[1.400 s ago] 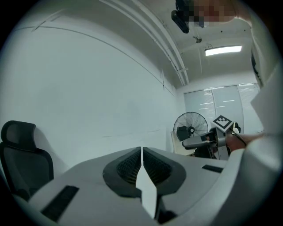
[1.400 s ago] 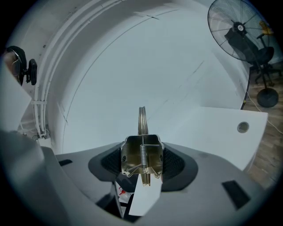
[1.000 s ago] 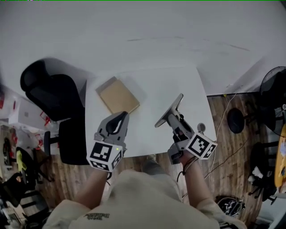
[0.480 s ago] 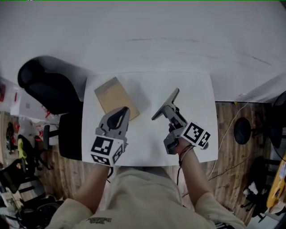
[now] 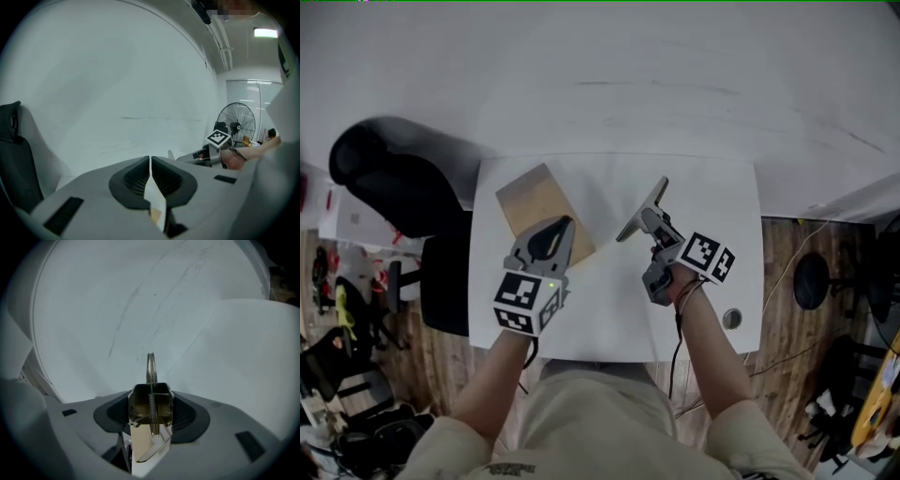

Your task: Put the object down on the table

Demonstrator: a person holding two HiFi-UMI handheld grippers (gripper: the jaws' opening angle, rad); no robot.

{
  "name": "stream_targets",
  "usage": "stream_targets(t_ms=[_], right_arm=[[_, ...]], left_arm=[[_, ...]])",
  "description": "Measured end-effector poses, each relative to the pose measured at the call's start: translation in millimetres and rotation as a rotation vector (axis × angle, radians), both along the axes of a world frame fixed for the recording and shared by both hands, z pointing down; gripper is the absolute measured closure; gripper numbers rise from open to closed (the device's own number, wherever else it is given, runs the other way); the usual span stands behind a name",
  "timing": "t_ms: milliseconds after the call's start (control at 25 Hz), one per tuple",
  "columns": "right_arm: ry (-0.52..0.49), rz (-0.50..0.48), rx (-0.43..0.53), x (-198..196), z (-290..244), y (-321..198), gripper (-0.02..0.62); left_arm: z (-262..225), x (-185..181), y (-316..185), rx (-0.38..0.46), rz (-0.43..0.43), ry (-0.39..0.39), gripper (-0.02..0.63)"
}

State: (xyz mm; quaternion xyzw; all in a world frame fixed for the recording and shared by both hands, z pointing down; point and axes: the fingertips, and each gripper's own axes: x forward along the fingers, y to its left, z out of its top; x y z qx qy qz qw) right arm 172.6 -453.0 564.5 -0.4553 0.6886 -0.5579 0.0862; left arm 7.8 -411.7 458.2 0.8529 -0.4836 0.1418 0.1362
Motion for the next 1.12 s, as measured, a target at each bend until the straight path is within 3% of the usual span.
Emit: stream_targets(t_ms=[200,480,760,1120], right_arm=[[-0.013,-0.025,-0.056,-17.4,35.5,-19.2,0.356],[0.133,-0.081,-0.077,-30.8,86.6,-35.7,0.356],[0.125,-0.060,-0.075,-39.5,102.2,-57.4,0.351],[0.453,-0.212,0.002,-54.7,117.7,-70.4,0.350]], left_arm=[[20.5,-1.7,-11.5,-0.052,0.019,0.020,0.574],[51.7,-3.9,-31.6,-0.101,0.029,0.060,0.574],[68.5,-13.6,-49.1,-0.120,-0.013,0.110,0.575],[79.7,-22.9,-60.7,-0.141,0.000,0.133,0.574]])
